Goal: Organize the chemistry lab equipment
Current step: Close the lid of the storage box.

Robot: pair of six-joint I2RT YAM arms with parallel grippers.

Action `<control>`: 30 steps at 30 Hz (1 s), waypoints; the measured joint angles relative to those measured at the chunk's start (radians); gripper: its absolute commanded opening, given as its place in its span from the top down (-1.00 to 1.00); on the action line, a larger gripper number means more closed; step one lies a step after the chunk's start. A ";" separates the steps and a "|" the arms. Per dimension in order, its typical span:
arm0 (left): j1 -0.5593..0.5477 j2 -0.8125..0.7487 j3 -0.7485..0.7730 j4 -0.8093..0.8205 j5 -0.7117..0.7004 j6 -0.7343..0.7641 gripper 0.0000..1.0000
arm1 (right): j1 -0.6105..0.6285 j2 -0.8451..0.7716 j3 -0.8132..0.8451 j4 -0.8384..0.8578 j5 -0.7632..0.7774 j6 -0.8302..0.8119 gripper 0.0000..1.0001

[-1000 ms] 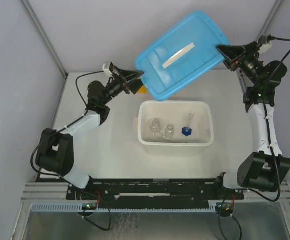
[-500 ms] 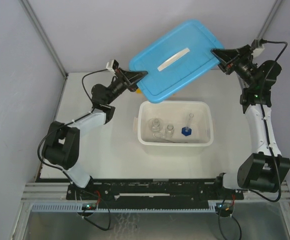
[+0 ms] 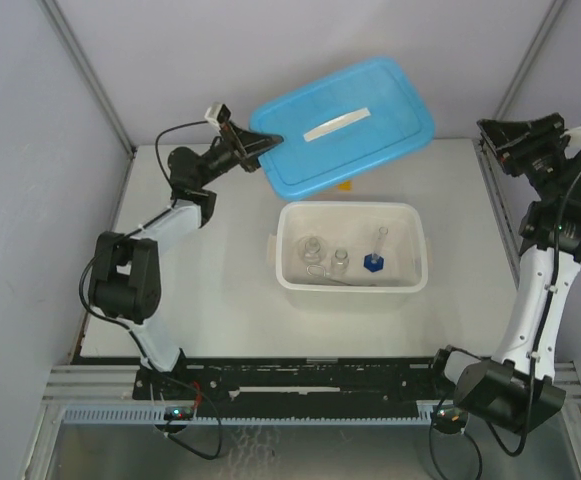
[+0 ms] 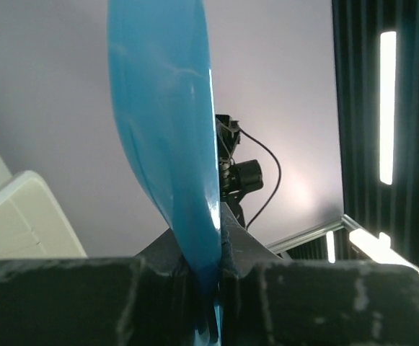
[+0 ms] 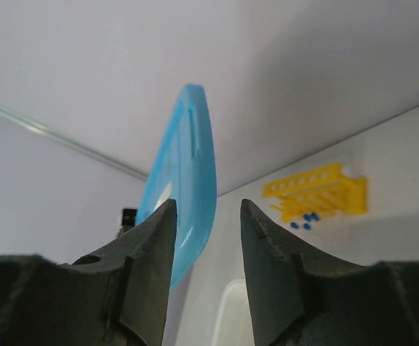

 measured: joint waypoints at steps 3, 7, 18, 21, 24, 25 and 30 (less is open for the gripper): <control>0.036 0.002 0.066 -0.123 0.093 0.065 0.99 | -0.032 -0.037 0.006 -0.108 0.050 -0.106 0.18; 0.063 0.001 0.140 -0.353 0.207 0.224 0.99 | -0.045 -0.031 0.010 -0.192 0.082 -0.201 0.21; 0.063 -0.029 0.184 -1.276 0.332 0.932 0.99 | -0.036 0.132 0.010 -0.255 0.092 -0.289 0.33; 0.054 -0.069 0.181 -1.380 0.358 1.025 0.99 | -0.016 0.159 0.012 -0.256 0.096 -0.301 0.35; 0.027 -0.123 0.181 -1.427 0.372 1.080 0.99 | 0.011 0.192 0.029 -0.255 0.095 -0.313 0.37; 0.018 -0.135 0.181 -1.431 0.372 1.087 0.99 | 0.016 0.200 0.035 -0.256 0.095 -0.316 0.37; -0.027 -0.176 0.117 -1.283 0.357 0.991 1.00 | 0.044 0.269 0.113 -0.270 0.095 -0.335 0.38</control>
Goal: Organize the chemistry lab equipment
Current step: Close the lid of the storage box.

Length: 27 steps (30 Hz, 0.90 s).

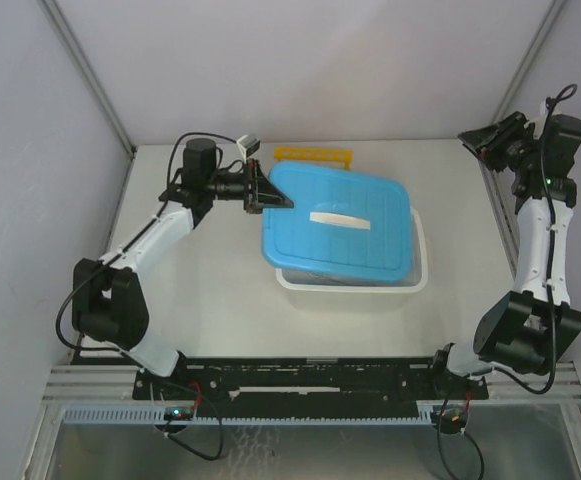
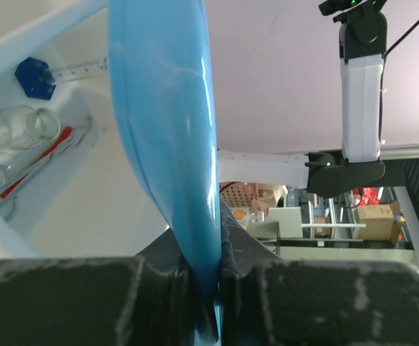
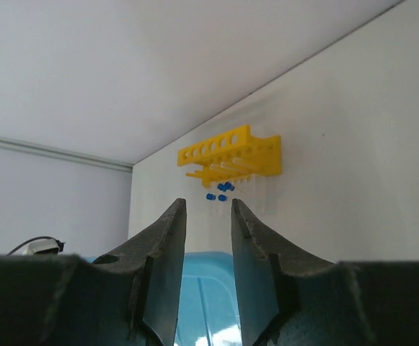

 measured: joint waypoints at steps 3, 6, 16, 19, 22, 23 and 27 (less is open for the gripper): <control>-0.016 -0.002 -0.063 0.190 -0.016 -0.155 0.99 | 0.018 0.041 0.063 -0.024 0.001 -0.020 0.39; -0.019 0.001 -0.099 0.397 -0.035 -0.332 0.99 | 0.035 0.059 0.100 -0.040 0.006 -0.037 0.39; -0.036 0.026 -0.145 0.877 -0.059 -0.713 0.99 | 0.061 0.100 0.155 -0.064 0.008 -0.057 0.42; -0.047 0.029 -0.187 0.906 -0.050 -0.743 0.99 | 0.061 0.111 0.162 -0.070 0.008 -0.061 0.42; -0.053 0.040 -0.217 0.914 -0.037 -0.760 1.00 | 0.061 0.113 0.162 -0.079 0.008 -0.065 0.42; -0.054 0.043 -0.228 0.915 -0.032 -0.761 0.99 | 0.061 0.114 0.162 -0.082 0.009 -0.066 0.42; -0.053 0.051 -0.256 0.900 -0.021 -0.755 0.99 | 0.060 0.114 0.162 -0.085 0.011 -0.069 0.42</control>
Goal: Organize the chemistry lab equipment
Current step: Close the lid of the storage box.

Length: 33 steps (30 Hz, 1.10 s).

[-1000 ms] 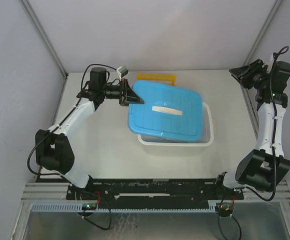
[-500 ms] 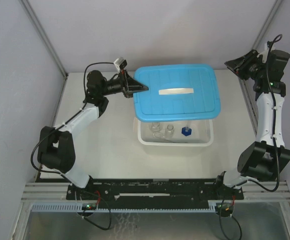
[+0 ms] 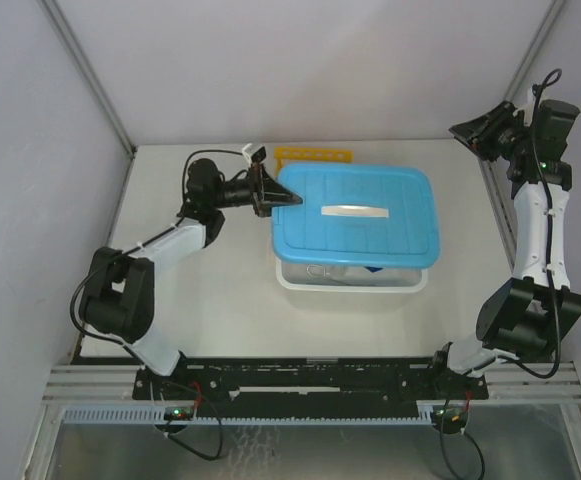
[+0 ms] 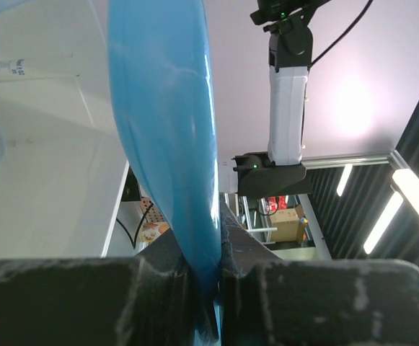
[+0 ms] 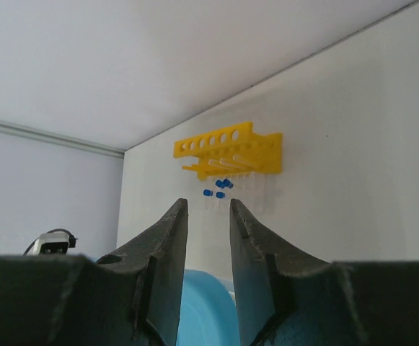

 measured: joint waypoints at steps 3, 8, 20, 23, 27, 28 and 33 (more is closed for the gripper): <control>0.000 0.000 0.003 -0.082 0.000 0.069 0.99 | 0.000 0.000 0.000 -0.006 0.002 -0.003 0.42; -0.006 0.003 0.096 -0.605 -0.029 0.449 0.99 | 0.000 0.000 0.000 -0.017 0.008 -0.014 0.42; -0.006 0.008 0.240 -1.194 -0.059 0.922 0.99 | 0.000 -0.001 -0.001 -0.019 0.014 -0.025 0.42; -0.006 0.008 0.240 -1.236 -0.083 0.937 0.99 | 0.000 -0.001 -0.001 -0.019 0.015 -0.025 0.42; -0.007 0.008 0.240 -1.237 -0.098 0.928 1.00 | -0.001 -0.003 -0.005 -0.018 0.015 -0.025 0.42; -0.007 0.008 0.240 -1.231 -0.103 0.920 0.99 | -0.001 -0.003 -0.007 -0.018 0.014 -0.025 0.42; -0.009 0.000 0.224 -1.164 -0.107 0.882 0.99 | -0.008 -0.006 -0.016 -0.018 0.013 -0.024 0.42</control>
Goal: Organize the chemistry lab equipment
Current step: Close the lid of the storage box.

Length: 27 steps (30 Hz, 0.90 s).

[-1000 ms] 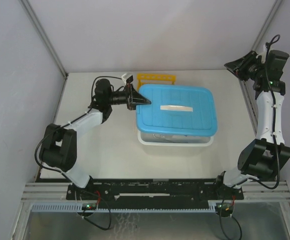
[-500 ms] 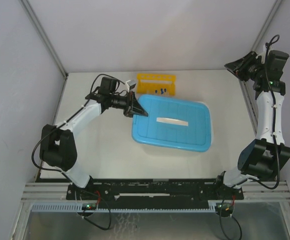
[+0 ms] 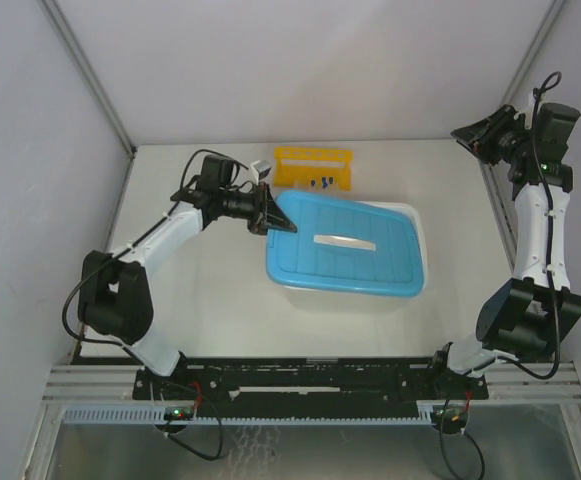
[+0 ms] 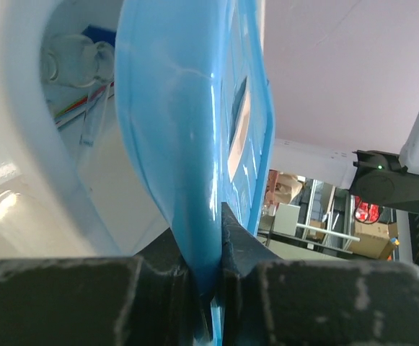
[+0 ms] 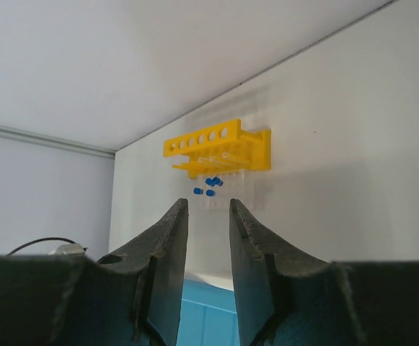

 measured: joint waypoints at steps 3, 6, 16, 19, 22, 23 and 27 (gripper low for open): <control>-0.005 -0.025 -0.021 0.071 0.002 -0.026 0.99 | -0.003 0.000 0.000 0.001 -0.001 0.000 0.43; -0.010 -0.044 -0.025 0.143 0.011 -0.050 1.00 | -0.004 0.000 -0.001 0.003 -0.002 0.000 0.43; -0.018 -0.061 -0.055 0.331 -0.026 -0.127 0.99 | -0.004 0.000 -0.004 0.008 -0.002 0.000 0.43; -0.024 -0.059 -0.056 0.345 -0.032 -0.138 1.00 | -0.004 0.000 -0.004 0.007 -0.003 0.000 0.43; -0.030 -0.051 -0.056 0.338 -0.032 -0.133 0.99 | -0.005 0.000 -0.004 0.008 -0.004 0.000 0.43; -0.032 -0.047 -0.055 0.327 -0.032 -0.126 0.99 | -0.005 0.000 -0.004 0.008 -0.006 0.000 0.43; -0.037 -0.025 -0.053 0.248 -0.031 -0.073 0.99 | -0.003 0.000 -0.004 0.007 -0.010 0.000 0.43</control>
